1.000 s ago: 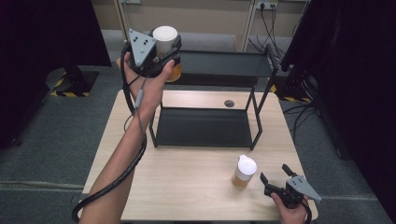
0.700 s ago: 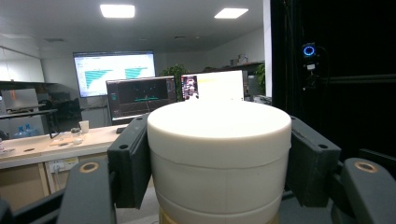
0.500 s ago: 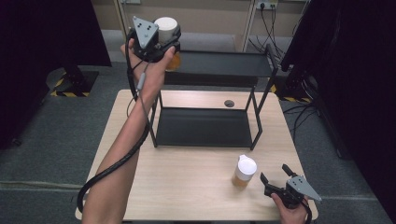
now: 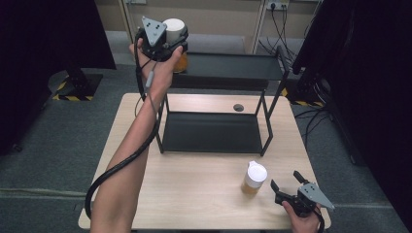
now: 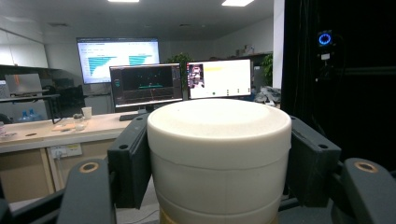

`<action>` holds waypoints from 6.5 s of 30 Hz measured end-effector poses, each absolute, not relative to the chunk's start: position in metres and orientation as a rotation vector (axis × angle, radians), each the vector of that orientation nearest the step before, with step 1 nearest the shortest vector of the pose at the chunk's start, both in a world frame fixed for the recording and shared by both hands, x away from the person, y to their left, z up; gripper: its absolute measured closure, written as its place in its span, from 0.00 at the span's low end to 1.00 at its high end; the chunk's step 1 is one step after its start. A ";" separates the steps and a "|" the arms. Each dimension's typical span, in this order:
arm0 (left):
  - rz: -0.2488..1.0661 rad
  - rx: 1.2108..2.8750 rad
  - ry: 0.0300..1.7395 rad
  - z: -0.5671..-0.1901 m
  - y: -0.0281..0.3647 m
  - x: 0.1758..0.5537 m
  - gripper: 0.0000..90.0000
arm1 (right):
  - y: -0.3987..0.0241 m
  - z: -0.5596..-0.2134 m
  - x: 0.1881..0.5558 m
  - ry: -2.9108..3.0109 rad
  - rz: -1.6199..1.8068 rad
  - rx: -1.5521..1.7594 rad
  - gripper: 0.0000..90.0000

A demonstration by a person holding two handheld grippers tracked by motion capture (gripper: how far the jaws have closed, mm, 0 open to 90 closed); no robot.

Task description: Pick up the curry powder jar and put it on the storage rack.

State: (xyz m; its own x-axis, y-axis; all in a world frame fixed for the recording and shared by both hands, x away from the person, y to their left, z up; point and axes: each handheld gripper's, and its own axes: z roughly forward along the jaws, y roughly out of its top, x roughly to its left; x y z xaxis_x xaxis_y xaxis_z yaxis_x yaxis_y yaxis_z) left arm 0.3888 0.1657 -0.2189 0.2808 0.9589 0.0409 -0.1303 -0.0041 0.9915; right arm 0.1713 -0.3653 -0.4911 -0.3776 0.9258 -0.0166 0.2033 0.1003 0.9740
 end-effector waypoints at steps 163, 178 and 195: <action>0.832 1.422 0.942 -0.485 0.197 0.225 0.16 | -0.365 -0.492 0.170 1.698 1.322 1.094 0.05; 0.777 1.458 0.992 -0.513 0.196 0.222 0.16 | -0.365 -0.492 0.170 1.699 1.322 1.088 0.05; 0.739 1.459 0.993 -0.513 0.200 0.223 0.15 | -0.366 -0.492 0.171 1.708 1.327 1.079 0.05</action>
State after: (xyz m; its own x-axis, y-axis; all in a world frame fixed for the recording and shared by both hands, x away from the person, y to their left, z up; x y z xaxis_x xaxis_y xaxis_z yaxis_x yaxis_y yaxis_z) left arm 0.2232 0.1996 -0.5126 0.4405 0.8927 -0.0953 0.1649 0.0239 0.9860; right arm 0.1708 -0.3661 -0.4917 -0.4005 0.9154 -0.0396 0.1883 0.1245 0.9742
